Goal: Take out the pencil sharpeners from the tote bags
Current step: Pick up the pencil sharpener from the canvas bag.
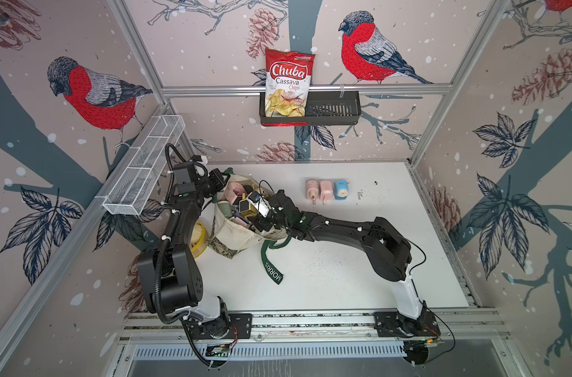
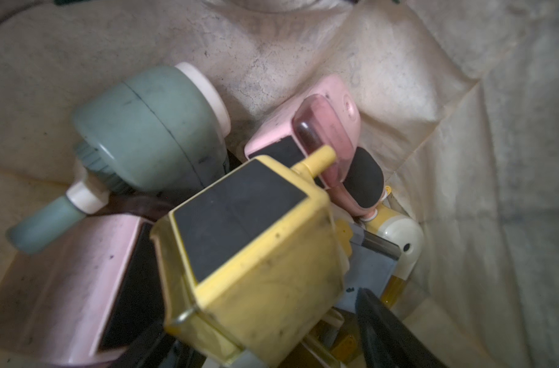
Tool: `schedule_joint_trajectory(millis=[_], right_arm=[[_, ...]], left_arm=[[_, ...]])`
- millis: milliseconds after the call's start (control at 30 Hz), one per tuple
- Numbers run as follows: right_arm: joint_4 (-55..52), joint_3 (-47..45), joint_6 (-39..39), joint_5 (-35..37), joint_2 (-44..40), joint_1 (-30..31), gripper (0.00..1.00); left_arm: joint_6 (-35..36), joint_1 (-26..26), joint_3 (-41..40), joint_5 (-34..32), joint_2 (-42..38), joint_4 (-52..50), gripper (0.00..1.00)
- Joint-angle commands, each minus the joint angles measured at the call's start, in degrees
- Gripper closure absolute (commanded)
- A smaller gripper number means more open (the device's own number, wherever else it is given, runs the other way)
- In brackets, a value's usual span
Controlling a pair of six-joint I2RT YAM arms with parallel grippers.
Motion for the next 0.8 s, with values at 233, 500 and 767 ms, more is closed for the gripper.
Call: schedule_joint_trajectory(millis=[233, 500, 767], right_arm=[[3.16, 1.44, 3.6, 1.61, 0.7, -0.89, 0.09], [-2.2, 8.12, 3.02, 0.53, 5.74, -1.09, 0.07], [-3.7, 9.28, 4.37, -0.79, 4.8, -1.1, 0.27]], left_arm=[[-0.09, -0.03, 0.52, 3.35, -0.74, 7.77, 1.0], [-0.21, -0.03, 0.51, 3.35, -0.64, 7.81, 1.0], [-0.31, -0.03, 0.37, 3.44, -0.46, 7.94, 1.0]])
